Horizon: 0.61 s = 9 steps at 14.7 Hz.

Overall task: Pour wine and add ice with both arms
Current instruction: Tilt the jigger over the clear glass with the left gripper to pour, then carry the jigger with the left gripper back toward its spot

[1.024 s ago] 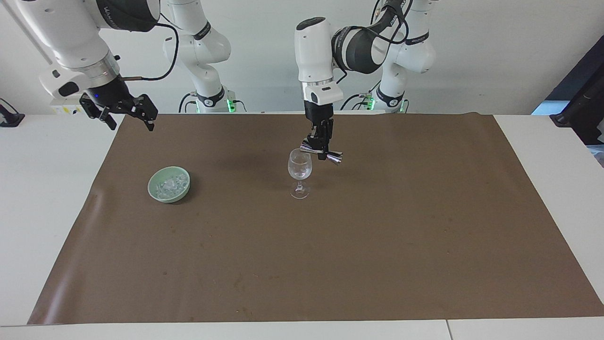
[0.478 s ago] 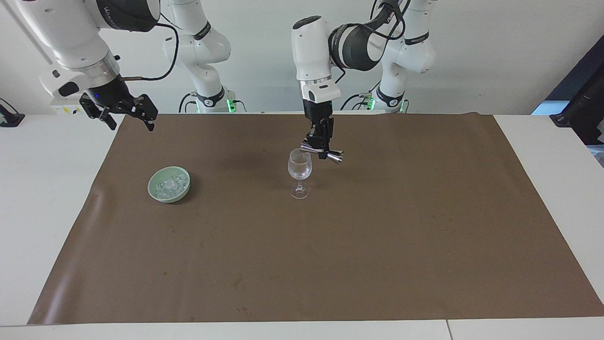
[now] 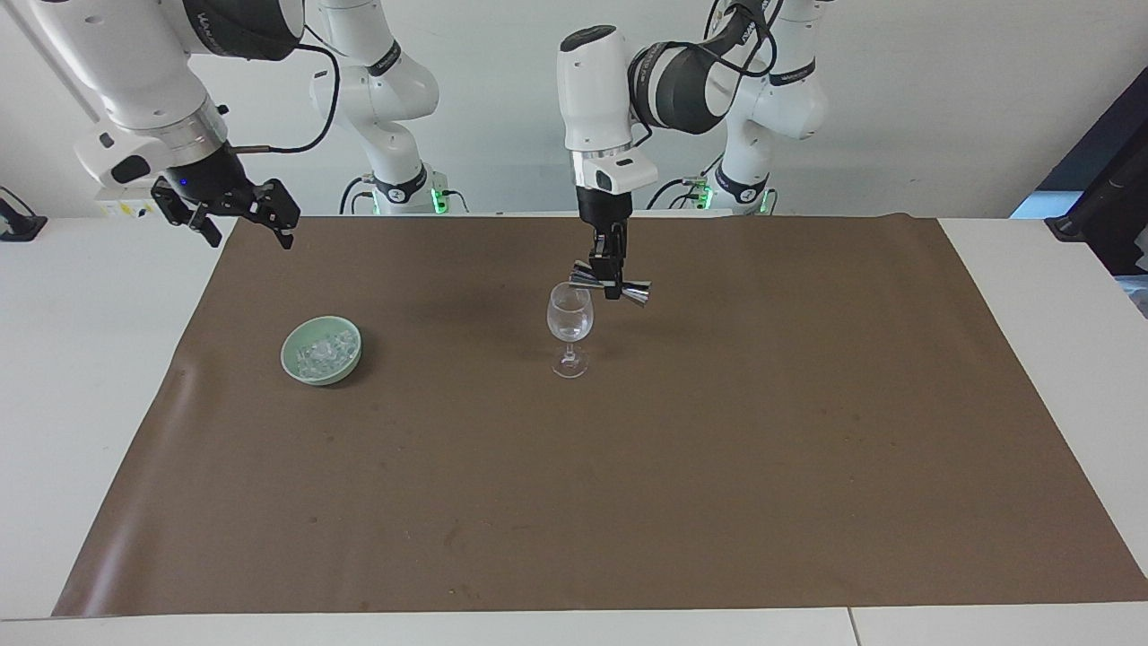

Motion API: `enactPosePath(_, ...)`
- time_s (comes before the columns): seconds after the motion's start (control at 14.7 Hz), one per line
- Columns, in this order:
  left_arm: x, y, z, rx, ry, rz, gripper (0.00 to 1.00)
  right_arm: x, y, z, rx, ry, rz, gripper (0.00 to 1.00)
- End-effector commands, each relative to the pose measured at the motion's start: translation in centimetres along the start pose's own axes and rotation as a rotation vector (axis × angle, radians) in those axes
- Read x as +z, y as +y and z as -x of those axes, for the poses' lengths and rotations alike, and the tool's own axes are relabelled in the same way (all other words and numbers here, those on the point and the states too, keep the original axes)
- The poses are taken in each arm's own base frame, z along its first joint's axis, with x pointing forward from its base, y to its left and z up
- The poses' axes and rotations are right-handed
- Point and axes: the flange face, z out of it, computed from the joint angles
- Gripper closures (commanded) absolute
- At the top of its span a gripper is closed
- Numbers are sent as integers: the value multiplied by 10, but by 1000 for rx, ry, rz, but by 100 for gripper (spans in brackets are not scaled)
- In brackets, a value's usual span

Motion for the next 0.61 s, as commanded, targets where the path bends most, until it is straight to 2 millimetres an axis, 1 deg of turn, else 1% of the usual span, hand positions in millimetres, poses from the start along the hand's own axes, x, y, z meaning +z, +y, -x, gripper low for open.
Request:
enactPosePath(0.0,-9,17,-36,-131,-74,-58,100,-1,3,5,-1,-4,-21,0)
enactPosePath(0.14,-8,23,-60,-155,-138,-85,100,-1,3,5,-1,-4,-21,0)
enactPosePath(0.27,3,36,-96,-227,-236,-112,100,-1,2,5,-3,-4,-21,0)
enactPosePath(0.34,10,39,-111,-249,-278,-135,100,-1,3,5,-1,-4,-21,0)
enactPosePath(0.41,21,40,-132,-278,-331,-159,100,-1,2,5,-3,-4,-21,0)
enactPosePath(0.48,33,44,-163,-305,-398,-174,100,-1,3,5,-1,-4,-21,0)
enactPosePath(0.55,41,45,-188,-323,-456,-181,100,-1,2,5,-3,-4,-21,0)
